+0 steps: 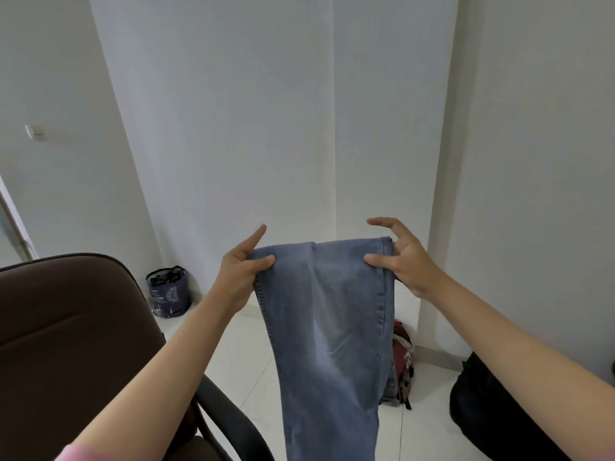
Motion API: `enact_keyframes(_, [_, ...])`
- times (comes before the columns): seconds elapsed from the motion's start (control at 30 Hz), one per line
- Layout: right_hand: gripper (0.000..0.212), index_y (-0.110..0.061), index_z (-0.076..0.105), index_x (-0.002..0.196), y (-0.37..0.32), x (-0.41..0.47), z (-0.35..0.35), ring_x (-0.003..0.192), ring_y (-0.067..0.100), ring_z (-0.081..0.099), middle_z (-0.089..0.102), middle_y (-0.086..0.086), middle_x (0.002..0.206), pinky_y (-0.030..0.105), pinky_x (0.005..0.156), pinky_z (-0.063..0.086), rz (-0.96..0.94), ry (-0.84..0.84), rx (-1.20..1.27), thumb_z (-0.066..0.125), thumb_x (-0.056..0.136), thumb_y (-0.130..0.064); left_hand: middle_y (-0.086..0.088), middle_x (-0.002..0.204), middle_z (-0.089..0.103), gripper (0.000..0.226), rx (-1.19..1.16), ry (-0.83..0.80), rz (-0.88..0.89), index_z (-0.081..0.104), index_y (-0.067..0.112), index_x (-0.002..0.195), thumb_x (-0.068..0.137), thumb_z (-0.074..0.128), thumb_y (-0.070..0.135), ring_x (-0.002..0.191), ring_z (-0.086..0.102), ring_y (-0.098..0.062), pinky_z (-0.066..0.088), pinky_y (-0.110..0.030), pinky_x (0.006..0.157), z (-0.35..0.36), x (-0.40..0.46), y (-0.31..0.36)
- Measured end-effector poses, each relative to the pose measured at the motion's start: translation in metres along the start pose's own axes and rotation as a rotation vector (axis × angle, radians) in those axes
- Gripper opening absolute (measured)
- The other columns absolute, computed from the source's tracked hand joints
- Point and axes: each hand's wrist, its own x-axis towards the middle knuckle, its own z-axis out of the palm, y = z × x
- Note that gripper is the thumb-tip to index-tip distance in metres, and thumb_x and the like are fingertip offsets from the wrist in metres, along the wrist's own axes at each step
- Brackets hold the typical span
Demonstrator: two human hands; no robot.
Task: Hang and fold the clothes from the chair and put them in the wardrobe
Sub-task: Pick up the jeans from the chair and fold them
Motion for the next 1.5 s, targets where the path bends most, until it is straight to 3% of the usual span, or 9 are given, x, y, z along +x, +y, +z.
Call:
enact_keyframes(0.17, [0.025, -0.025, 0.066, 0.086, -0.006, 0.002, 0.000, 0.077, 0.029, 0.066, 0.067, 0.015, 0.084, 0.041, 0.076, 0.056, -0.009, 0.387, 0.126, 0.078, 0.075, -0.006, -0.006, 0.113, 0.066, 0.047, -0.102, 0.125, 0.041, 0.059, 0.013, 0.125, 0.083, 0.061, -0.009, 0.100, 0.063, -0.020, 0.051, -0.028, 0.090, 0.024, -0.005, 0.006])
enact_keyframes(0.3, [0.020, -0.020, 0.065, 0.086, -0.012, 0.001, 0.011, 0.068, 0.016, 0.065, 0.068, 0.001, 0.069, 0.032, 0.071, 0.055, -0.065, 0.537, 0.183, 0.076, 0.077, -0.007, -0.003, 0.106, 0.067, 0.043, -0.146, 0.177, 0.051, 0.061, 0.014, 0.122, 0.085, 0.059, -0.008, 0.094, 0.065, -0.016, 0.052, -0.030, 0.090, 0.032, -0.006, 0.014])
enact_keyframes(0.57, [0.079, -0.043, 0.045, 0.134, 0.004, -0.016, 0.010, 0.117, 0.003, 0.055, 0.050, -0.011, 0.136, 0.022, 0.087, 0.053, -0.196, 0.107, -0.243, 0.074, 0.076, 0.003, -0.011, 0.100, 0.061, 0.036, -0.169, 0.043, 0.059, 0.062, 0.014, 0.104, 0.085, 0.051, -0.014, 0.087, 0.061, -0.024, 0.052, -0.032, 0.073, 0.037, -0.007, 0.039])
enact_keyframes(0.77, [0.038, -0.022, 0.062, 0.068, -0.022, -0.010, 0.007, 0.075, 0.024, 0.063, 0.067, 0.006, 0.077, 0.032, 0.067, 0.055, -0.108, 0.231, 0.289, 0.065, 0.077, 0.014, -0.006, 0.124, 0.058, 0.069, -0.012, -0.278, 0.105, 0.052, 0.026, 0.131, 0.071, 0.064, -0.007, 0.107, 0.062, -0.023, 0.054, -0.029, 0.079, 0.026, -0.011, 0.028])
enact_keyframes(0.87, [0.031, -0.025, 0.065, 0.075, -0.018, -0.007, 0.019, 0.081, 0.018, 0.064, 0.066, 0.002, 0.085, 0.027, 0.071, 0.053, -0.122, 0.267, 0.398, 0.064, 0.083, 0.005, -0.011, 0.119, 0.061, 0.065, 0.003, -0.213, 0.018, 0.062, 0.023, 0.121, 0.066, 0.066, -0.012, 0.096, 0.066, -0.023, 0.057, -0.030, 0.073, 0.017, -0.015, 0.030])
enact_keyframes(0.97, [0.029, -0.026, 0.067, 0.099, -0.014, -0.009, 0.019, 0.105, 0.012, 0.061, 0.064, -0.005, 0.108, 0.023, 0.086, 0.051, -0.147, 0.175, 0.115, 0.071, 0.081, -0.003, -0.016, 0.104, 0.062, 0.049, -0.065, -0.083, 0.008, 0.068, 0.018, 0.106, 0.066, 0.067, -0.010, 0.082, 0.066, -0.022, 0.056, -0.028, 0.067, 0.015, -0.015, 0.031])
enact_keyframes(1.23, [0.025, -0.031, 0.069, 0.090, -0.029, -0.007, 0.005, 0.083, 0.015, 0.065, 0.066, 0.003, 0.096, 0.028, 0.074, 0.054, -0.078, 0.422, 0.251, 0.071, 0.083, -0.008, -0.005, 0.110, 0.064, 0.049, -0.248, -0.230, -0.113, 0.062, 0.024, 0.120, 0.081, 0.059, -0.007, 0.093, 0.066, -0.023, 0.057, -0.032, 0.067, 0.037, -0.027, 0.011])
enact_keyframes(1.33, [0.031, -0.031, 0.067, 0.094, -0.019, -0.016, 0.004, 0.096, 0.021, 0.064, 0.064, 0.005, 0.106, 0.033, 0.083, 0.055, -0.089, 0.331, 0.117, 0.072, 0.081, -0.004, -0.008, 0.099, 0.067, 0.042, -0.129, -0.142, -0.056, 0.067, 0.018, 0.110, 0.082, 0.057, -0.011, 0.089, 0.063, -0.023, 0.057, -0.029, 0.068, 0.039, -0.024, 0.016])
enact_keyframes(1.5, [0.030, -0.022, 0.068, 0.080, -0.020, -0.019, -0.004, 0.084, 0.002, 0.063, 0.069, -0.017, 0.081, 0.015, 0.079, 0.048, -0.163, 0.467, -0.012, 0.070, 0.078, 0.007, -0.006, 0.092, 0.068, 0.026, -0.029, 0.026, 0.004, 0.071, 0.014, 0.094, 0.083, 0.061, -0.006, 0.085, 0.061, -0.020, 0.054, -0.026, 0.071, 0.042, -0.015, 0.026])
